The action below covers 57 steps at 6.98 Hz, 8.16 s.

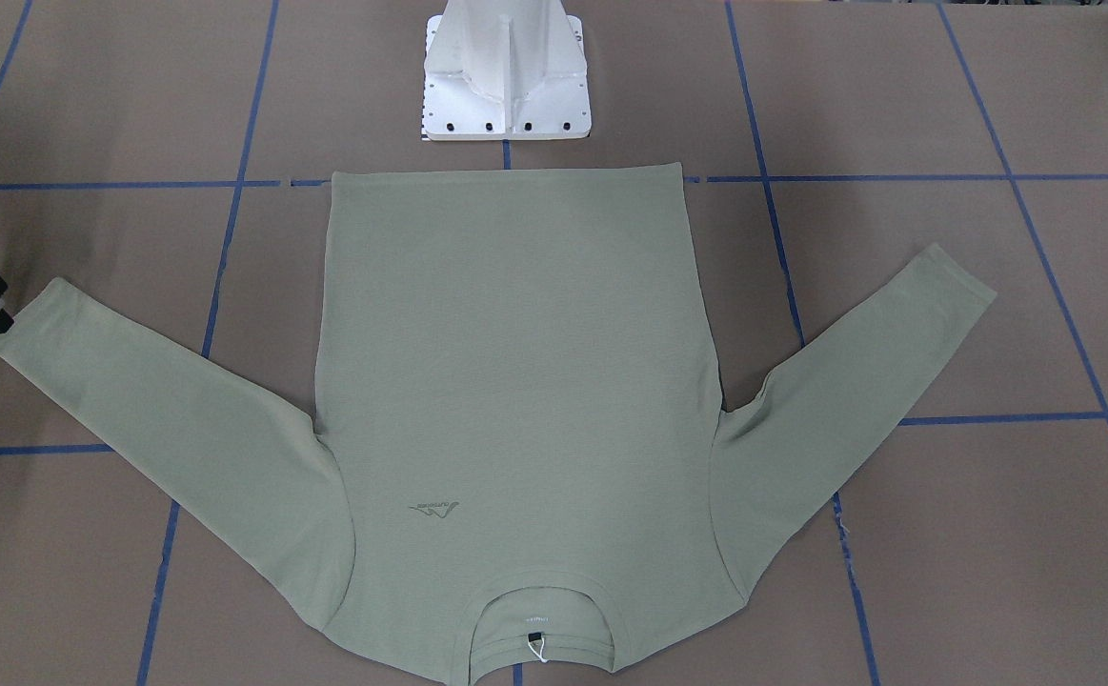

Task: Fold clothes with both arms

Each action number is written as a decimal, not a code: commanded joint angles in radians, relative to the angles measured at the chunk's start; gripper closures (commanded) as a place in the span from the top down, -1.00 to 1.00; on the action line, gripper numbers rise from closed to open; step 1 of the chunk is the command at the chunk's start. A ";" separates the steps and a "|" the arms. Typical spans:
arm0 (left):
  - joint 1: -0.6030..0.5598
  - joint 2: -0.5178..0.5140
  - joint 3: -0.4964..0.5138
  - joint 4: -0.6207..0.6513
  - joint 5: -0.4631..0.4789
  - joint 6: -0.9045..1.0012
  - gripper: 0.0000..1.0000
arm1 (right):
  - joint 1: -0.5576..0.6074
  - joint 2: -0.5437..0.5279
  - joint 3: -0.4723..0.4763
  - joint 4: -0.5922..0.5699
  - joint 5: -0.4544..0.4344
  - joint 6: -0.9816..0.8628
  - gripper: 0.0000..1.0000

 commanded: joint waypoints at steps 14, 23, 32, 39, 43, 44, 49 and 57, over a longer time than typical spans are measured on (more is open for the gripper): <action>-0.002 0.005 -0.013 0.000 -0.002 0.006 1.00 | -0.062 0.004 -0.127 0.030 -0.024 0.006 0.16; -0.002 0.005 -0.013 0.000 -0.002 0.006 1.00 | -0.059 0.047 -0.083 0.006 -0.002 0.006 -1.00; -0.002 0.006 0.002 0.000 -0.002 0.003 1.00 | -0.277 1.046 0.106 -1.249 -0.228 0.398 -1.00; -0.002 0.015 0.008 0.003 -0.001 -0.003 1.00 | -0.553 1.624 -0.719 -0.900 -0.576 0.549 -1.00; 0.001 -0.050 0.042 -0.107 0.001 -0.035 1.00 | -0.535 1.665 -0.735 -0.901 -0.571 0.542 0.99; 0.002 -0.054 0.045 -0.153 0.003 -0.063 1.00 | -0.498 1.675 -0.715 -0.909 -0.510 0.537 1.00; 0.465 0.102 0.037 -0.559 0.280 -0.434 1.00 | -0.196 1.271 -0.185 -1.240 -0.119 0.069 1.00; 0.936 0.213 0.206 -0.690 0.587 -0.581 0.59 | 0.054 0.682 0.301 -1.232 0.102 -0.382 1.00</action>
